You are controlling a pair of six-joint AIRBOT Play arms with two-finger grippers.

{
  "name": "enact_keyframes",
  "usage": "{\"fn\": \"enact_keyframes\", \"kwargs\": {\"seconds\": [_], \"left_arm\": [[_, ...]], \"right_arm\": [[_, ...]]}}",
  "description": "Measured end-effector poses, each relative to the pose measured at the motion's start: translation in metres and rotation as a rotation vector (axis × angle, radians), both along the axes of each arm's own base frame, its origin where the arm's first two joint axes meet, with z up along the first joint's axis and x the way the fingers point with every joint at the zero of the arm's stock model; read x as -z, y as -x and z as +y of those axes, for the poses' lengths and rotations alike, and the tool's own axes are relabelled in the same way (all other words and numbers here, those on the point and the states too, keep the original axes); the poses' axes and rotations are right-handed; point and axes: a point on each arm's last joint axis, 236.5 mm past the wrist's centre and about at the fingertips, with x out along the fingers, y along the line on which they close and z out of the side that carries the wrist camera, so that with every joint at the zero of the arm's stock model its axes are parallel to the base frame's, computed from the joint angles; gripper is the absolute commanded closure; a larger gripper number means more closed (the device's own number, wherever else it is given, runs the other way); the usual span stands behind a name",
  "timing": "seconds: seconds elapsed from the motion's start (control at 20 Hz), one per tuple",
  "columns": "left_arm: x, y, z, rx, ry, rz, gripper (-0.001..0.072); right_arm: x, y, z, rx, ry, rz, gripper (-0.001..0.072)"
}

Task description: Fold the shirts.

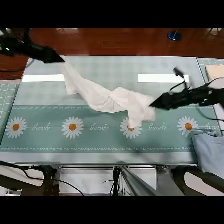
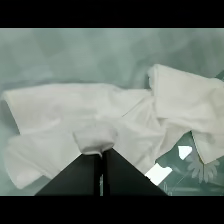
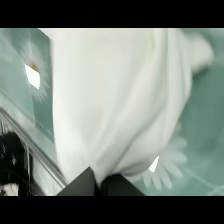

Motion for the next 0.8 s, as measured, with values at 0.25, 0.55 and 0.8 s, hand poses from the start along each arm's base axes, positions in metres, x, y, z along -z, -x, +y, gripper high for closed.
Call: {"fn": "enact_keyframes", "kwargs": {"seconds": [0.25, 0.55, 0.8], "left_arm": [[-0.147, 0.031, 0.012, -0.108, -0.094, -0.360, 0.0683], [-0.282, 0.134, 0.026, -0.254, -0.203, -0.703, 0.0683], [-0.337, 0.220, 0.026, -0.326, -0.227, -0.866, 0.0683]], "right_arm": [[-0.184, -0.023, -0.047, 0.163, 0.096, -0.493, 0.0685], [-0.316, 0.006, -0.105, 0.406, 0.396, -0.808, 0.0685], [-0.343, 0.033, -0.110, 0.471, 0.441, -0.816, 0.0685]]}}
